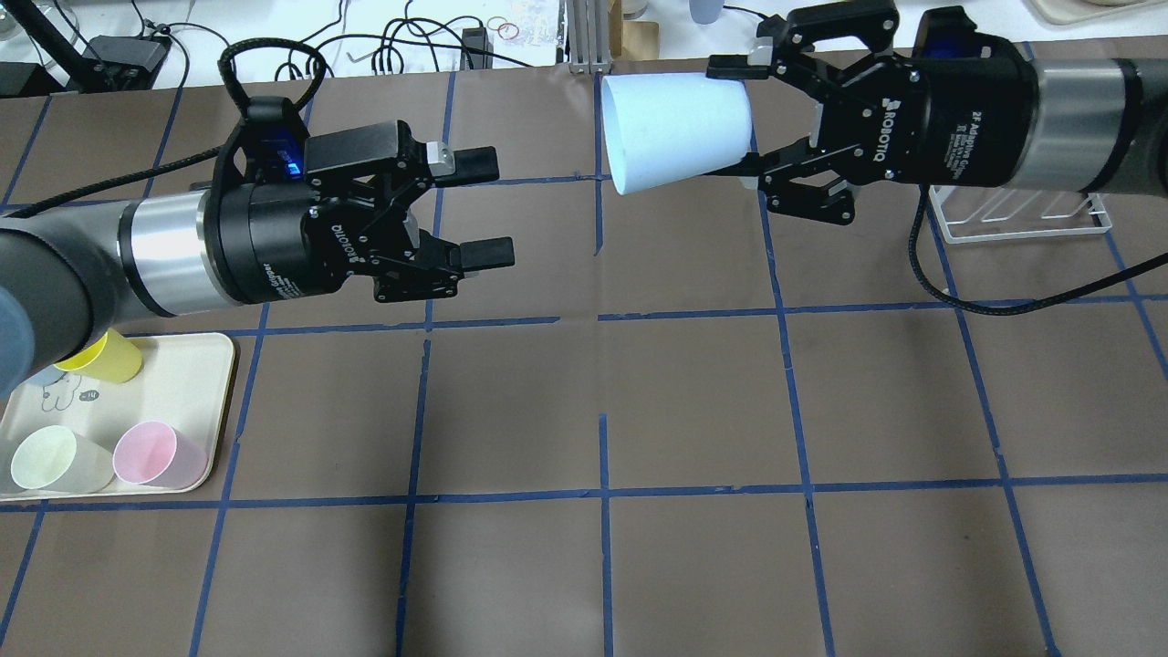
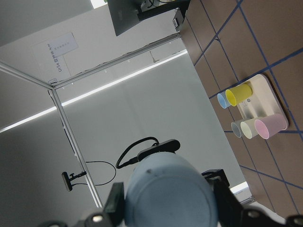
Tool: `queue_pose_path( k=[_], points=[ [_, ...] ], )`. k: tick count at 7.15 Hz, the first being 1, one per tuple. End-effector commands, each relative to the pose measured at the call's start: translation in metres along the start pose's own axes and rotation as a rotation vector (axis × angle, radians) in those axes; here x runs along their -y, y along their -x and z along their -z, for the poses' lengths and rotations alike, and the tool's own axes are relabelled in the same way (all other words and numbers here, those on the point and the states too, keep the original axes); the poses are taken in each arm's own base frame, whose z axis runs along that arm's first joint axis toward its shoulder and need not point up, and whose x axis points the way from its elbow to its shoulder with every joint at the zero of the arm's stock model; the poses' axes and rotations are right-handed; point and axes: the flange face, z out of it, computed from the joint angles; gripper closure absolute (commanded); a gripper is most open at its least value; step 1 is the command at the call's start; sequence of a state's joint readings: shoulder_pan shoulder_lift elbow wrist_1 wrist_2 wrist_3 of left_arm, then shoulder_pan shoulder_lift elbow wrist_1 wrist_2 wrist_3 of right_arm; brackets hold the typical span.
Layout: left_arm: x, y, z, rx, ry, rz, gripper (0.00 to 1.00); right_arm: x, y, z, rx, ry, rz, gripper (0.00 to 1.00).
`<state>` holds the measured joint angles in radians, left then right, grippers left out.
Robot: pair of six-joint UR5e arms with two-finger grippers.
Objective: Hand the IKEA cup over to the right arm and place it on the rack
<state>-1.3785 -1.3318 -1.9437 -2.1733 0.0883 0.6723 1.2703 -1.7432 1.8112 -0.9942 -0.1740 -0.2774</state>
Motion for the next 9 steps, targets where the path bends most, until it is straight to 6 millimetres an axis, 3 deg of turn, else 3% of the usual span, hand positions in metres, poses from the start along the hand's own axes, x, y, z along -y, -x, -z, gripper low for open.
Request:
queue_pose_path(
  k=[1, 3, 4, 6, 8, 9],
  points=[
    [0.013, -0.008, 0.003, 0.078, 0.023, 0.052, 0.03, 0.005, 0.007, 0.049, -0.241, -0.045, 0.053, 0.98],
    [0.026, 0.003, 0.012, 0.372, 0.039, 0.085, 0.00, 0.004, 0.017, 0.078, -0.618, -0.063, 0.197, 1.00],
    [0.034, 0.008, 0.016, 0.485, 0.017, 0.087, 0.00, 0.007, 0.020, 0.084, -0.697, -0.087, 0.246, 1.00],
    [0.054, 0.026, 0.027, 0.712, -0.034, 0.076, 0.00, 0.025, 0.025, 0.116, -1.043, -0.201, 0.419, 1.00],
    [0.072, 0.044, 0.035, 0.942, -0.054, 0.006, 0.00, 0.030, 0.028, 0.133, -1.226, -0.231, 0.495, 1.00],
    [0.081, 0.043, 0.027, 1.112, -0.047, -0.064, 0.00, 0.043, 0.028, 0.145, -1.320, -0.224, 0.574, 1.00]
  ],
)
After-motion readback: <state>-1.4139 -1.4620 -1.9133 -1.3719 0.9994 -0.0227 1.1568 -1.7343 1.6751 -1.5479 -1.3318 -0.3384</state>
